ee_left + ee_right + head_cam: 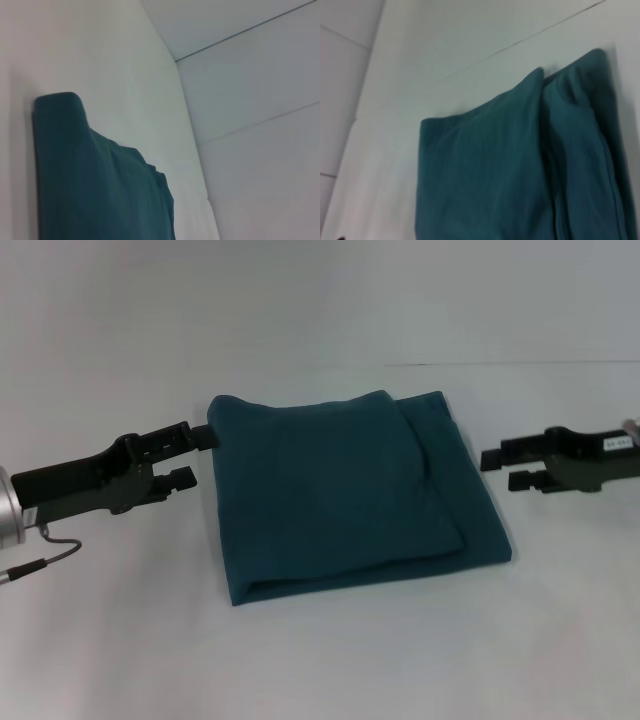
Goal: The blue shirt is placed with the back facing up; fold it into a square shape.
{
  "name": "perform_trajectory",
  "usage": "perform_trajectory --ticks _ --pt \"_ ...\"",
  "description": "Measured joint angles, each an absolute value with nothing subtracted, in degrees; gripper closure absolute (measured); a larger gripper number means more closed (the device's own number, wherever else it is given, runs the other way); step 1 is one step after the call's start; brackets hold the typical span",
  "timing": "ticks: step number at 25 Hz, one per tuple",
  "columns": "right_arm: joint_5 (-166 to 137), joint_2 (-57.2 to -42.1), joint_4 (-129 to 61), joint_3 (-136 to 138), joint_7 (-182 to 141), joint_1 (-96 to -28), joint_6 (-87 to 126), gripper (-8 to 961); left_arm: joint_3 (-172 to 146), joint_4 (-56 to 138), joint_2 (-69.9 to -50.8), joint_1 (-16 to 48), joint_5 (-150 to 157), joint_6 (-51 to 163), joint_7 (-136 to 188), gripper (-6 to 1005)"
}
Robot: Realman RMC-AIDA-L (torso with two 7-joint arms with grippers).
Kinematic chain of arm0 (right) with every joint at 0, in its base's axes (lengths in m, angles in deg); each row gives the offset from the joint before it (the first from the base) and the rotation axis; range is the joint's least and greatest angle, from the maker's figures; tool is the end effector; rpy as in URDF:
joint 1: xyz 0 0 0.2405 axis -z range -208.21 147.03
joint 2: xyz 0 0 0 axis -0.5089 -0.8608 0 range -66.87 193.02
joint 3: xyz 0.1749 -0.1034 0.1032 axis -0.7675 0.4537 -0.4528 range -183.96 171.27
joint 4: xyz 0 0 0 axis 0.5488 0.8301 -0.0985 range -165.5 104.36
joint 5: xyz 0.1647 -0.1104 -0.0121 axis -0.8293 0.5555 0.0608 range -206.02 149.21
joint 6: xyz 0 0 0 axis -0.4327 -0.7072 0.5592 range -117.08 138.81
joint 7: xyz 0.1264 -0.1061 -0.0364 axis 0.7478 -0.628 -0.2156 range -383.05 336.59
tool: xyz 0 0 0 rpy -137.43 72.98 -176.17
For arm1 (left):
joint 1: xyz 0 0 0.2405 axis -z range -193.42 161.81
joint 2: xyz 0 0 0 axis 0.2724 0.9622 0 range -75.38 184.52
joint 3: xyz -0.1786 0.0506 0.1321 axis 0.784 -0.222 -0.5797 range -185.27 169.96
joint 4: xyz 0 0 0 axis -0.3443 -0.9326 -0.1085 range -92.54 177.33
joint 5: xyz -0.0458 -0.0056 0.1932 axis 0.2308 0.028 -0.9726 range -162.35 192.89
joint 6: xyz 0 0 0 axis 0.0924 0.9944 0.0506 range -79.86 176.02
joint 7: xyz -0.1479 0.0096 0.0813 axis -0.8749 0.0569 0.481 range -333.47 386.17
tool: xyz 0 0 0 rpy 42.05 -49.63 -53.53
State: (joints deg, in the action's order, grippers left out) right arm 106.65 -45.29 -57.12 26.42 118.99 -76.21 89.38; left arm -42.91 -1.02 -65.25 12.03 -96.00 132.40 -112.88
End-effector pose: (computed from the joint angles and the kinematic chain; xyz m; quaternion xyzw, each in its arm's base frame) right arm 0.2400 0.3850 0.0258 -0.7338 0.6544 0.1448 0.1108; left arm -0.2367 0.3375 0.0236 -0.6791 -0.6476 -0.3373 0.0751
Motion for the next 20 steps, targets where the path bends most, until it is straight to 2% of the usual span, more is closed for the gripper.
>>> perform_trajectory --ticks 5,15,20 --pt "106.9 -46.51 -56.5 29.6 121.7 -78.5 84.5 271 -42.9 -0.8 -65.43 12.3 -96.0 132.1 -112.2 95" --pt "106.7 -51.60 -56.3 35.2 120.4 -80.1 73.4 272 -42.6 -0.5 -65.59 12.2 -95.5 131.2 -111.2 95" --pt "106.7 -53.12 -54.7 36.6 119.5 -81.1 70.4 272 -42.7 0.1 -65.78 12.4 -95.5 130.4 -110.9 95"
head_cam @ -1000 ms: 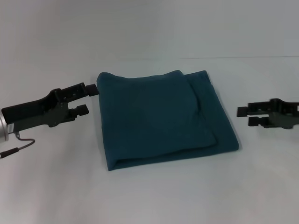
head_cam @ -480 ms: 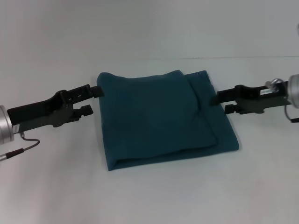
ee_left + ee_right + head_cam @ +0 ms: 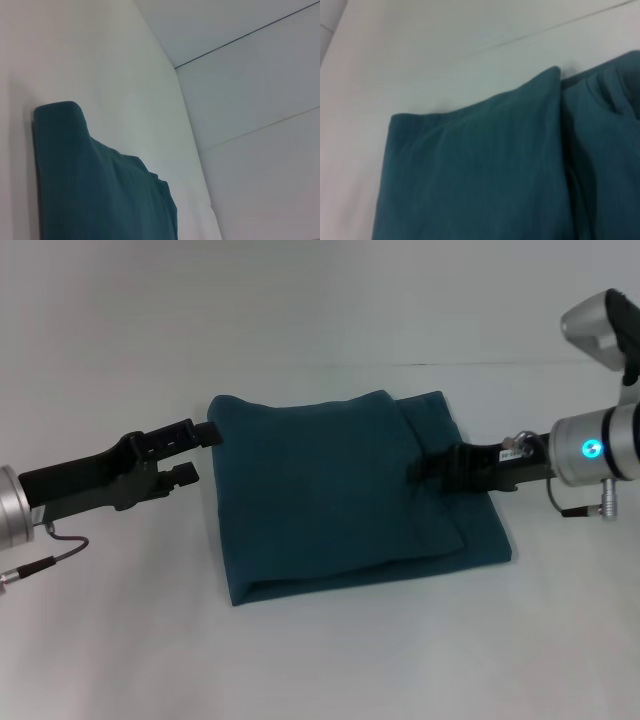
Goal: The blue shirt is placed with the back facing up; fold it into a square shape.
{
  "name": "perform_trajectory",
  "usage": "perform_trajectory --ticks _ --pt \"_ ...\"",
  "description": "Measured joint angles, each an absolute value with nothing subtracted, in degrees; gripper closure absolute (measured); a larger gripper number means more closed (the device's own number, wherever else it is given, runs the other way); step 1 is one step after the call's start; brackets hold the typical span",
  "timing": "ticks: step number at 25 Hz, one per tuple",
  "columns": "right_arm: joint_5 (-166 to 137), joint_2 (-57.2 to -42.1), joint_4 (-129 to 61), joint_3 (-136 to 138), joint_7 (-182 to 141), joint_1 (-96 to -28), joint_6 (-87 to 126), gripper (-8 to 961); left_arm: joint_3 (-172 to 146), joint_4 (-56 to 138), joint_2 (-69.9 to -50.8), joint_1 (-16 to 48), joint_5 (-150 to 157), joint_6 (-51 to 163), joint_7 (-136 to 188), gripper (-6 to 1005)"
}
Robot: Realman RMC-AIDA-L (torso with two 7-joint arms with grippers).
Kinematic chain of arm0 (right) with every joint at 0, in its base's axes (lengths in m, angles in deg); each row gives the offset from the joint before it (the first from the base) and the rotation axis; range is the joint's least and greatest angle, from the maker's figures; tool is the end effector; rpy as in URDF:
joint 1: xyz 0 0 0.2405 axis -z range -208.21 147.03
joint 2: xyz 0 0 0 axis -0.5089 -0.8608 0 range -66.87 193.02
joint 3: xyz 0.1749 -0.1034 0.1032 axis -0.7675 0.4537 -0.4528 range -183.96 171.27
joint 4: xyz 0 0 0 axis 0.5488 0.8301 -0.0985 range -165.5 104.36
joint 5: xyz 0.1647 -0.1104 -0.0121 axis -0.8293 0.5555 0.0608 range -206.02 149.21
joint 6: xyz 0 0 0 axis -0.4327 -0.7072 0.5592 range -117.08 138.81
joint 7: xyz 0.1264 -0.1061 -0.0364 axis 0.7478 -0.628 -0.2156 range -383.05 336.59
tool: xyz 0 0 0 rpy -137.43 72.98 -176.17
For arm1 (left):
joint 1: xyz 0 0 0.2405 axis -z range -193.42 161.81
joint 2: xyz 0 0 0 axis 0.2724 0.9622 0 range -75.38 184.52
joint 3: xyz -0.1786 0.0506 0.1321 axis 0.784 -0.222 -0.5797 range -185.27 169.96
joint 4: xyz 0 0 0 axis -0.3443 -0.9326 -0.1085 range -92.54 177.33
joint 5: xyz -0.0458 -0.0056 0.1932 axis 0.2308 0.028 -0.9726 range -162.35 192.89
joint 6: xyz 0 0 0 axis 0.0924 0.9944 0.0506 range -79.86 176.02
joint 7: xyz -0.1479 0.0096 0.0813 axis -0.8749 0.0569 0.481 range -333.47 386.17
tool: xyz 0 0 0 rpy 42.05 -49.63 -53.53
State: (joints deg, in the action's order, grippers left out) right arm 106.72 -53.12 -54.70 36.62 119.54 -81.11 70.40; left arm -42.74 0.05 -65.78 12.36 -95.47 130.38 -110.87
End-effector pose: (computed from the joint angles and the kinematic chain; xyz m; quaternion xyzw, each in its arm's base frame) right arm 0.2174 0.4057 -0.0416 -0.7597 0.6172 0.1043 0.1760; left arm -0.2373 0.3411 0.0192 -0.6794 -0.6425 -0.3437 0.0866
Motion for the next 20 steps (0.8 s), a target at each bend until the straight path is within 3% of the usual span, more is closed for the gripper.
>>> perform_trajectory --ticks 20 --pt "106.9 -53.77 -52.7 42.5 122.5 -81.2 66.1 271 -42.6 1.0 -65.99 12.9 -95.5 129.2 -110.1 95"
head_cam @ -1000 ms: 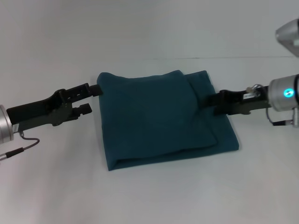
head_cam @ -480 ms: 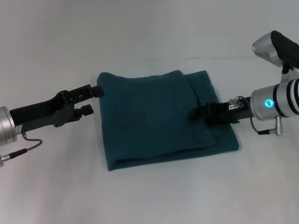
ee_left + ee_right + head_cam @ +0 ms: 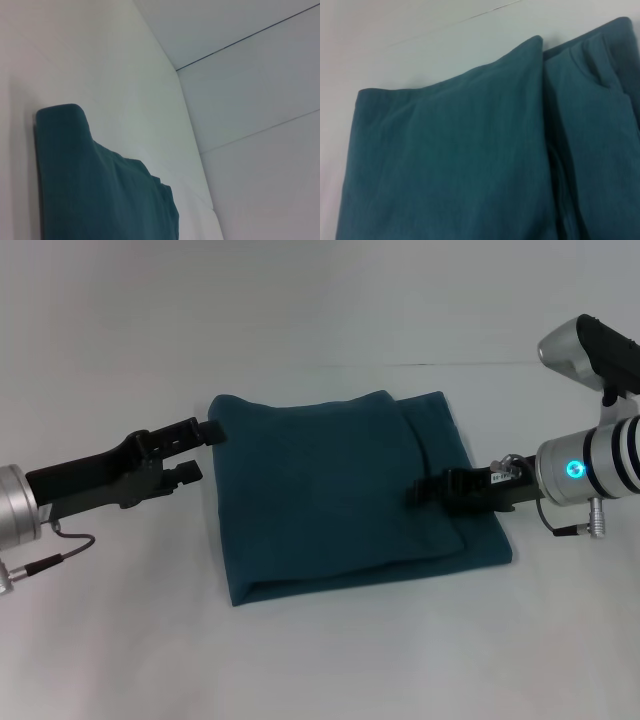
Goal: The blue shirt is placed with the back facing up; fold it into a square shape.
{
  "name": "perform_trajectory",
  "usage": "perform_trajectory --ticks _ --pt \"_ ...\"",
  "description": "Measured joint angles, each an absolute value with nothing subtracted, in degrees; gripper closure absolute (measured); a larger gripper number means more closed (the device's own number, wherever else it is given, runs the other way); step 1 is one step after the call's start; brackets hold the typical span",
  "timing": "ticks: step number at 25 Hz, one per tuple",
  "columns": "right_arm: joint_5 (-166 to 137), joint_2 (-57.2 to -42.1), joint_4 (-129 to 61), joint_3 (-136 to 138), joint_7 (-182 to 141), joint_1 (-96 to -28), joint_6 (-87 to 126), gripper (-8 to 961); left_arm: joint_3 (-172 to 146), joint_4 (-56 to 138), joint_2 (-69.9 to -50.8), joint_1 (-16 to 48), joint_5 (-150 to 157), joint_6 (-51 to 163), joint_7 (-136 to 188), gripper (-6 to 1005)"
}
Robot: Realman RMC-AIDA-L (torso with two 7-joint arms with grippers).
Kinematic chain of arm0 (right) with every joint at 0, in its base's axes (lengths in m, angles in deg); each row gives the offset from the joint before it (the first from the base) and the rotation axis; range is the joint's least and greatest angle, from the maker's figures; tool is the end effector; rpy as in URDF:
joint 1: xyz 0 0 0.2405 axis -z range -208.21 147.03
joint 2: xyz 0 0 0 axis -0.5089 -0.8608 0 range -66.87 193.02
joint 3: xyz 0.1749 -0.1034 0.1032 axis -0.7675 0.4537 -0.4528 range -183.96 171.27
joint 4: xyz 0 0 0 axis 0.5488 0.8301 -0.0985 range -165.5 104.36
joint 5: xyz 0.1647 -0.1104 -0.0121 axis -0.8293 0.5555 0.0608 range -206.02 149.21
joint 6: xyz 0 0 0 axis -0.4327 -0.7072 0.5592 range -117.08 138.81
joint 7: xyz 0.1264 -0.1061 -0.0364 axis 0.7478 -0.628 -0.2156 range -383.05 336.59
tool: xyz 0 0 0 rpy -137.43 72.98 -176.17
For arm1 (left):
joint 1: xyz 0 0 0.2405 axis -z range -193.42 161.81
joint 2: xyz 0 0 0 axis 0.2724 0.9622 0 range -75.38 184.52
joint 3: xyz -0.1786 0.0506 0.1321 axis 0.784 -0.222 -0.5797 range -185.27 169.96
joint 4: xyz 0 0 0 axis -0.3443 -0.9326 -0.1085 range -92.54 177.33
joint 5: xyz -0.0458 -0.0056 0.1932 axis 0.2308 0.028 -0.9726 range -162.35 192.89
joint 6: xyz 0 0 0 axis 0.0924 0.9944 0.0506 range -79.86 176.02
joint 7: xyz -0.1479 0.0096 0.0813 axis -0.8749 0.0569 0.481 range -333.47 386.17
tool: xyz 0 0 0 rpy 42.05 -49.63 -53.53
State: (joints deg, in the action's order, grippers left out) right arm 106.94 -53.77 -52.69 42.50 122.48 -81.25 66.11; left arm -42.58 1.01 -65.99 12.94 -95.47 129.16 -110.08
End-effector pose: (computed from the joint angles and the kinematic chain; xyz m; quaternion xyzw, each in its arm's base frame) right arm 0.2261 0.4003 -0.0567 -0.7566 0.6216 0.0687 0.1910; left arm -0.2368 0.3441 0.0157 -0.6786 -0.6419 -0.3452 0.0907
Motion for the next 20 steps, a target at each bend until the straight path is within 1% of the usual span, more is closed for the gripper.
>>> perform_trajectory --ticks 4,8,10,16,20 --pt "106.6 -54.03 -52.8 42.2 122.4 -80.9 65.5 271 -42.5 1.0 -66.09 13.1 -95.5 128.7 -110.0 95" --pt "106.6 -55.23 -53.2 42.2 121.9 -81.4 64.9 270 -42.5 1.8 -66.13 13.6 -95.5 128.1 -109.5 95" --pt "106.5 -55.59 -53.4 42.2 121.8 -81.7 64.8 288 -42.5 1.9 -66.13 13.7 -95.5 127.8 -109.4 95" --pt "104.8 -55.62 -53.4 42.1 121.7 -81.8 65.2 341 -42.5 2.9 -65.92 14.0 -95.5 126.9 -108.8 95" --pt "101.8 -55.11 -53.6 42.1 120.7 -81.0 66.0 376 -42.5 3.2 -65.87 14.1 -95.4 126.8 -108.6 95"
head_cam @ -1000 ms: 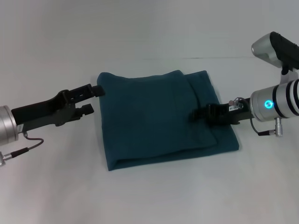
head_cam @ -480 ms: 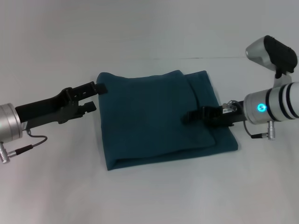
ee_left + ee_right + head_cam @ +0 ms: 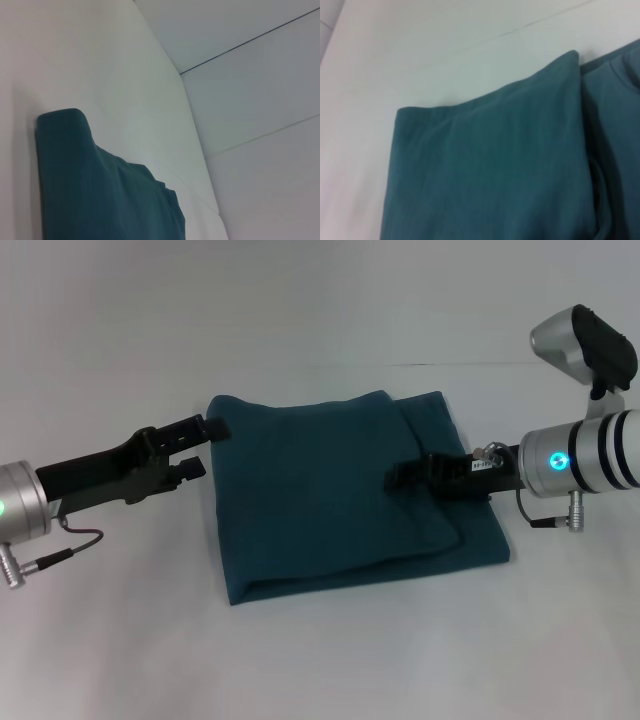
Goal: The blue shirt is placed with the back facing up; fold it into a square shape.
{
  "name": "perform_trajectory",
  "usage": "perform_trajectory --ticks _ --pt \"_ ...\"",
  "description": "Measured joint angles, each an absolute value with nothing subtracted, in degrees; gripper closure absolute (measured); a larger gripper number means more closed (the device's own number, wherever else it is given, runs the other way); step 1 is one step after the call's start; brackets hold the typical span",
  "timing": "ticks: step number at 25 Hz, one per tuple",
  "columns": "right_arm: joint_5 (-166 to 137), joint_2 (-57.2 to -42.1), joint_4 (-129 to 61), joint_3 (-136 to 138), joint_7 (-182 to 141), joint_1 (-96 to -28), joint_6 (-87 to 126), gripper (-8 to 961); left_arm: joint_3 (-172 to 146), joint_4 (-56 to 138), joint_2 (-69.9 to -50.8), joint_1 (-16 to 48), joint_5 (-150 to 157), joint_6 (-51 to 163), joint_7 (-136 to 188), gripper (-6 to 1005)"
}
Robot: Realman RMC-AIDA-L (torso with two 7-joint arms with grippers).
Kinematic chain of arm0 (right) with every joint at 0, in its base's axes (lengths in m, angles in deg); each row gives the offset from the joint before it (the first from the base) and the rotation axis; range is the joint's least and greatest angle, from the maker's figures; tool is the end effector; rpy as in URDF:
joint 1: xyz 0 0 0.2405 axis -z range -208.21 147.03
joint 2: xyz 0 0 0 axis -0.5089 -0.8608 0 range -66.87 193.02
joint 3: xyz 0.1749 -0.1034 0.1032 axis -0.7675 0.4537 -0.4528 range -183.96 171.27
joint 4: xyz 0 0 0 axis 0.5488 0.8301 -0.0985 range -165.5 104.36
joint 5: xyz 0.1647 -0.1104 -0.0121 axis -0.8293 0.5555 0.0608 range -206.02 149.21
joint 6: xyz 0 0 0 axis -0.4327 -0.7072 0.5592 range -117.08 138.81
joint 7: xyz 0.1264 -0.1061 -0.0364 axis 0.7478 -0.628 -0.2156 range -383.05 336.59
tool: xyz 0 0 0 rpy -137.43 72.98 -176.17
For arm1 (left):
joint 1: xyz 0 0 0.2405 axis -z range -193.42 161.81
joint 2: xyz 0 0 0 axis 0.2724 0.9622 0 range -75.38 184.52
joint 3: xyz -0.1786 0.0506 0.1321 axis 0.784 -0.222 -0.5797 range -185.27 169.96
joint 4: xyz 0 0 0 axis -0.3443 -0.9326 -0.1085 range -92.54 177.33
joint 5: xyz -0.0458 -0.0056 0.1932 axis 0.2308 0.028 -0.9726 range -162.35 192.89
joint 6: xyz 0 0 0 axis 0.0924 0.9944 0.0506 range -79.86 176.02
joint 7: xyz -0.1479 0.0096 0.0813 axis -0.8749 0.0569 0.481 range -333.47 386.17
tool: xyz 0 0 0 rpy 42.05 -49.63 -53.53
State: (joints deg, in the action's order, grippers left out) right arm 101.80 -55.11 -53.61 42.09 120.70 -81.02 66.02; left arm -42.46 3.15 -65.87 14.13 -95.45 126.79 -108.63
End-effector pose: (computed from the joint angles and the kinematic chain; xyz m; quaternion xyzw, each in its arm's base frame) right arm 0.2097 0.4029 -0.0625 -0.7543 0.6229 0.1116 0.1748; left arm -0.2373 0.3502 0.0108 -0.6781 -0.6412 -0.3449 0.1002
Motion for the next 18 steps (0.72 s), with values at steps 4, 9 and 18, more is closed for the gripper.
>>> perform_trajectory --ticks 4,9,18 --pt "101.6 -54.89 -53.6 42.4 120.9 -80.9 66.0 411 -42.5 3.2 -65.82 14.2 -95.4 126.4 -108.6 95" --pt "102.7 -54.70 -53.5 43.1 120.9 -81.4 65.9 482 -42.5 3.2 -65.74 14.5 -95.3 126.2 -108.7 95" --pt "102.5 -54.25 -54.0 42.8 120.9 -81.1 66.0 734 -42.4 3.2 -65.68 14.6 -95.2 125.6 -108.6 95"
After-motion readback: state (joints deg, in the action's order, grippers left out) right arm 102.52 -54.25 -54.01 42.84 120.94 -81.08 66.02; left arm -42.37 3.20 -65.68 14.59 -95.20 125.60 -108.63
